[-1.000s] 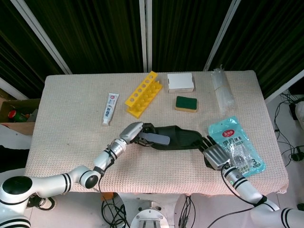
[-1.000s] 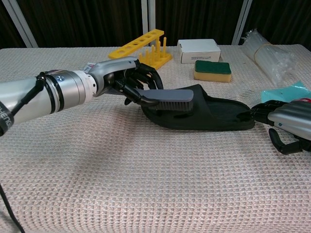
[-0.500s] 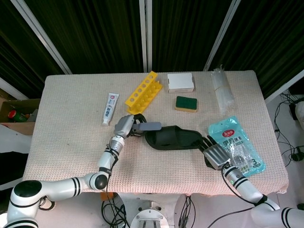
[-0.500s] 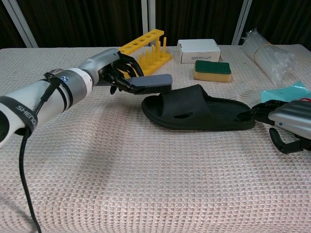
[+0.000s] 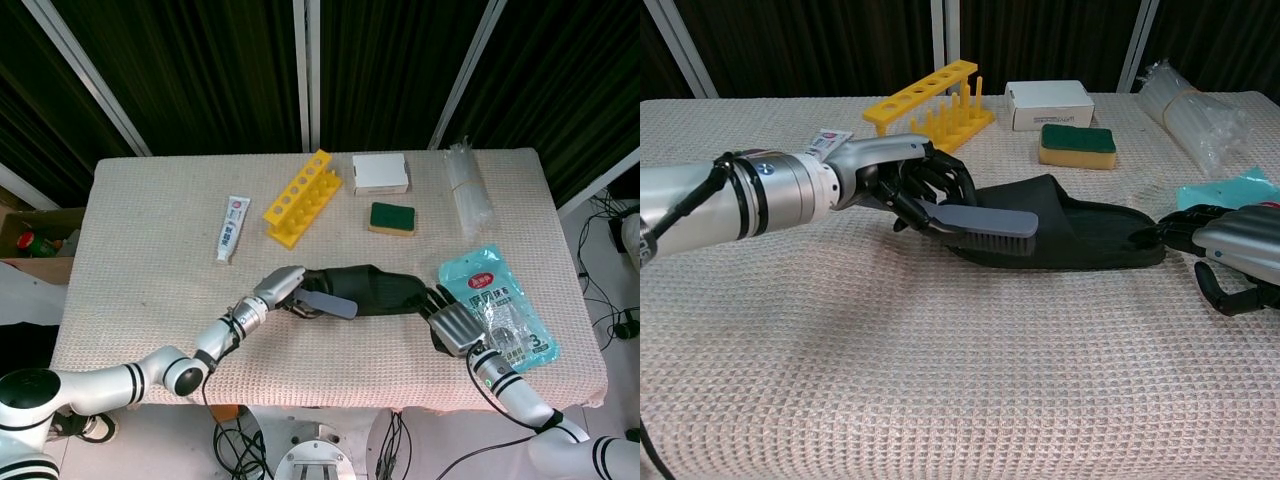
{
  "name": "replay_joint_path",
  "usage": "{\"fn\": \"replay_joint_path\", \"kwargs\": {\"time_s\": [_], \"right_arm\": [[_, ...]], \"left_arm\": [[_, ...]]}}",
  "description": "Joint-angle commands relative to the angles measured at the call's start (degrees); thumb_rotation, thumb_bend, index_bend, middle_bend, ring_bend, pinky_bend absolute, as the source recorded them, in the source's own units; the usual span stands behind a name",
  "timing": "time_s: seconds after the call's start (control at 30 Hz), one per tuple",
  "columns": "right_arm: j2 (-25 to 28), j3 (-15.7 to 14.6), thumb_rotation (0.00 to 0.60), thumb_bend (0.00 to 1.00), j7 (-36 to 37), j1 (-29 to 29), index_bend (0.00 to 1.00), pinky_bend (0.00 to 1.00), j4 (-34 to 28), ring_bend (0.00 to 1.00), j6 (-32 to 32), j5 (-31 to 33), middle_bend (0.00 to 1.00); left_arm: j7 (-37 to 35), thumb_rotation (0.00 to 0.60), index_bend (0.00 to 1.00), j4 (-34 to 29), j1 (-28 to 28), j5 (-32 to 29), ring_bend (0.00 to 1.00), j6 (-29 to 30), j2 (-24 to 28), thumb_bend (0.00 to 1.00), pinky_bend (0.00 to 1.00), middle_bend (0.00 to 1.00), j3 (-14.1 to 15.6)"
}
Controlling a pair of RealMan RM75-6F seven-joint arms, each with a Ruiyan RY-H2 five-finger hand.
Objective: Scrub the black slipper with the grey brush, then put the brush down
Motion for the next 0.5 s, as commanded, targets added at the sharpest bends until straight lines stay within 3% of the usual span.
{"fn": "replay_joint_path", "kwargs": {"time_s": [0.03,0.2,0.4,0.5], "right_arm": [[-0.1,0.0,0.475,0.92,0.1,0.0,0.06,0.00,0.1,0.00,0.0,0.1,0.13],[-0.1,0.0,0.474,0.92,0.3,0.0,0.06,0.00,0.3,0.00,-0.1,0.1,0.13],[-0.2,-0.1,0.475,0.92,0.2,0.1,0.06,0.00,0.3,0.00,-0.2,0.0,0.13],[-0.2,0.0,0.475,0.92,0.3,0.1,0.06,0.00,0.2,0.00,-0.2,0.0,0.13]], "left_arm": [[0.2,0.600,0.83,1.9,0.2,-0.3,0.71,3.5,-1.8,0.46,0.75,0.85,-0.1],[3.5,0.600,0.83,4.2,0.6,-4.2,0.71,8.4,-5.7,0.46,0.75,0.86,-1.7],[14.1,0.600,0.83,7.6,0.8,-12.8,0.72,15.9,-11.6,0.46,0.75,0.86,-4.4],[17.5,0.600,0.83,7.0,0.8,-15.1,0.72,16.8,-11.9,0.47,0.75,0.86,-4.7]]}}
